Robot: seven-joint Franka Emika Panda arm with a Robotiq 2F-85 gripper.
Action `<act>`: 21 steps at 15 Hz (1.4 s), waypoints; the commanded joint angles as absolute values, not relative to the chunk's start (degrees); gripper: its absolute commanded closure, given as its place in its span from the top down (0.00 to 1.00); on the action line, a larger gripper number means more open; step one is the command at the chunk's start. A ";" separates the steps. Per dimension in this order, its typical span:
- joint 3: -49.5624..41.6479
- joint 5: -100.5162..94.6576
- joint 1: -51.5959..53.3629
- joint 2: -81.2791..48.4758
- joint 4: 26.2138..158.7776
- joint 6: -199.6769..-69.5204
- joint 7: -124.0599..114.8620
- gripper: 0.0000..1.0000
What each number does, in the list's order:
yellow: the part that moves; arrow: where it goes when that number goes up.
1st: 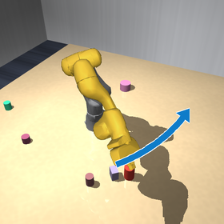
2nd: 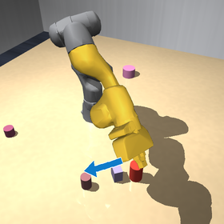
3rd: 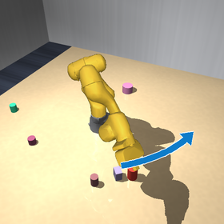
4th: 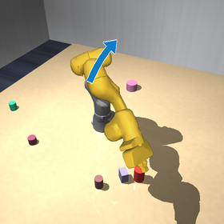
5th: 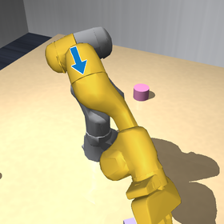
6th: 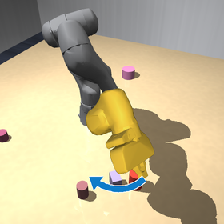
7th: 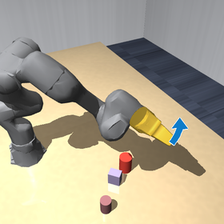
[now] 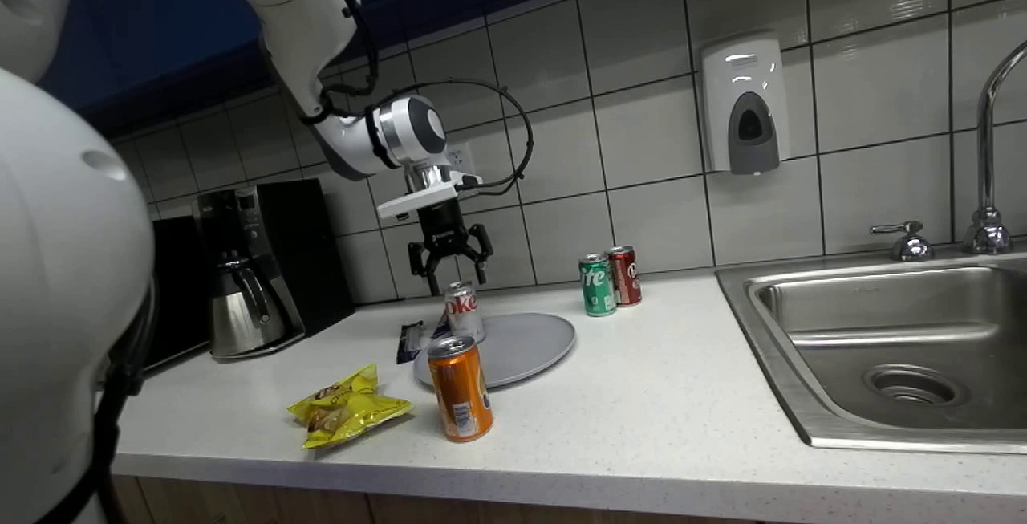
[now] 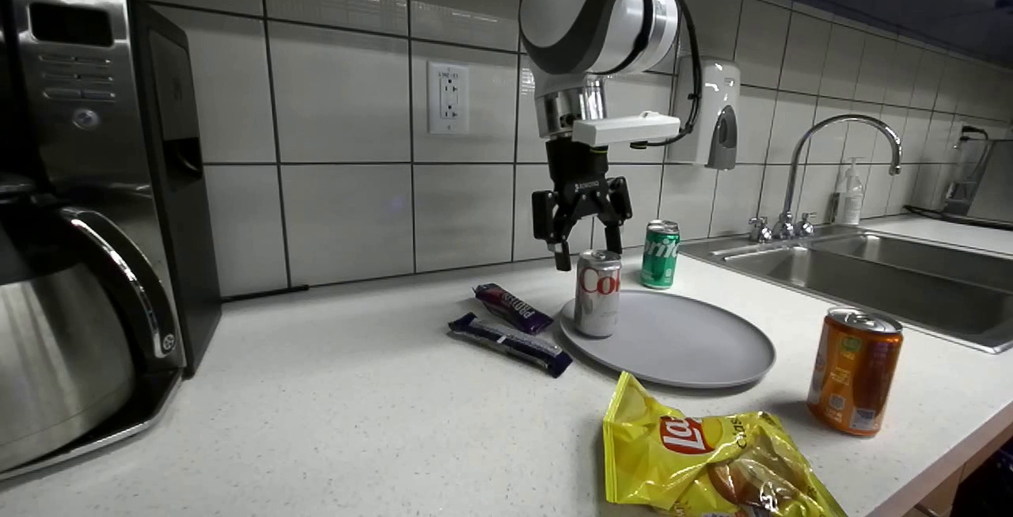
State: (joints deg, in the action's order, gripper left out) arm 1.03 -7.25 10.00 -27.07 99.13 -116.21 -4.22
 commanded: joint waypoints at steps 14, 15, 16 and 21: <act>-1.67 -6.73 5.94 -23.12 99.22 -116.32 -12.07 1.00; -1.91 -6.68 5.85 -23.14 99.12 -116.40 -12.99 1.00; -2.20 -6.60 5.70 -23.20 99.00 -116.38 -13.76 1.00; -3.48 -5.99 4.50 -23.76 98.47 -116.77 -16.67 1.00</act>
State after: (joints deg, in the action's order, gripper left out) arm -3.29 -6.73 5.64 -24.14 98.87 -116.64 -14.35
